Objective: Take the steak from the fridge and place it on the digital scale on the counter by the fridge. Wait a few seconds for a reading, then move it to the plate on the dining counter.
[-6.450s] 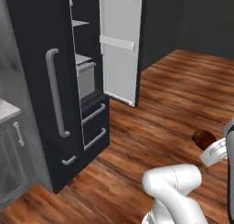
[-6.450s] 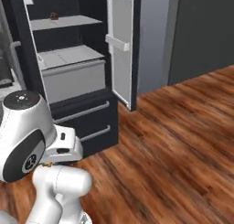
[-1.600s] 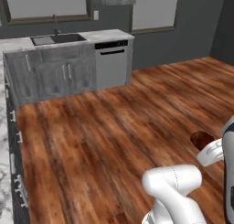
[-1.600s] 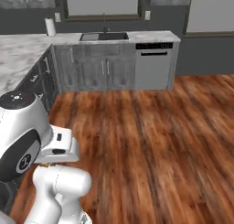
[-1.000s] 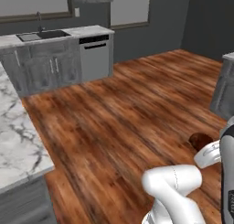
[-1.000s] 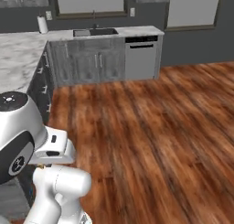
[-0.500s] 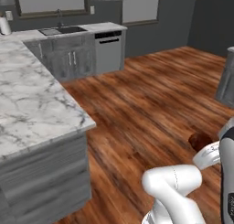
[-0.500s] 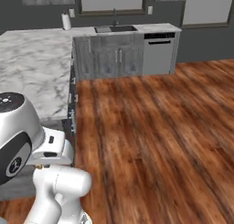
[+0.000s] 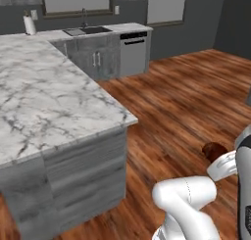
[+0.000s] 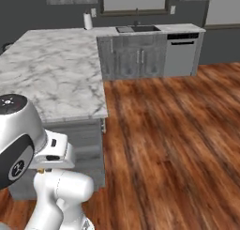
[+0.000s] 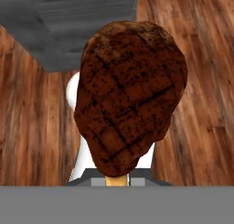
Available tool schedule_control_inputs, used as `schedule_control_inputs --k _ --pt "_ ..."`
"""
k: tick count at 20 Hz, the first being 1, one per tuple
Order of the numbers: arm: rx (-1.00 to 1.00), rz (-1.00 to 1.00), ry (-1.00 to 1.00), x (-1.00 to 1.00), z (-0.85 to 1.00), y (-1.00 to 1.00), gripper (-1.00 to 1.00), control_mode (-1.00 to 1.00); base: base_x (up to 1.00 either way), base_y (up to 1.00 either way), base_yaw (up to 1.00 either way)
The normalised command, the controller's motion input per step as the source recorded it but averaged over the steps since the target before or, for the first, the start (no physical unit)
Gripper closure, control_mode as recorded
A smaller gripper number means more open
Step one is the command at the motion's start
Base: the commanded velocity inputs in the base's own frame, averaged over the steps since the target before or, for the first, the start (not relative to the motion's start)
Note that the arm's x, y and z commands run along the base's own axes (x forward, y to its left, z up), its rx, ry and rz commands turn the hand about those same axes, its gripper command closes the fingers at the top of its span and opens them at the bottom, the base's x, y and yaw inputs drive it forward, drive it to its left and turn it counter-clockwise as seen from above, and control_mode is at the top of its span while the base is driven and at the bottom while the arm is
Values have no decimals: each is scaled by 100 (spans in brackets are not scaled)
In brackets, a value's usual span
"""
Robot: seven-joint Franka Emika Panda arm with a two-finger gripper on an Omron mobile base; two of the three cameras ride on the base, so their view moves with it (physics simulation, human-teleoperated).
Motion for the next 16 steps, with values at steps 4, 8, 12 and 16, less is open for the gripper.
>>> schedule_control_inputs --k 4,8,12,16 --pt "0 0 0 0 0 0 100 100 -75 100 19" --pt "0 0 0 0 0 0 100 100 -54 100 14" --pt "0 0 0 0 0 0 100 100 -41 100 10" --pt "0 0 0 0 0 0 100 100 -28 100 3"
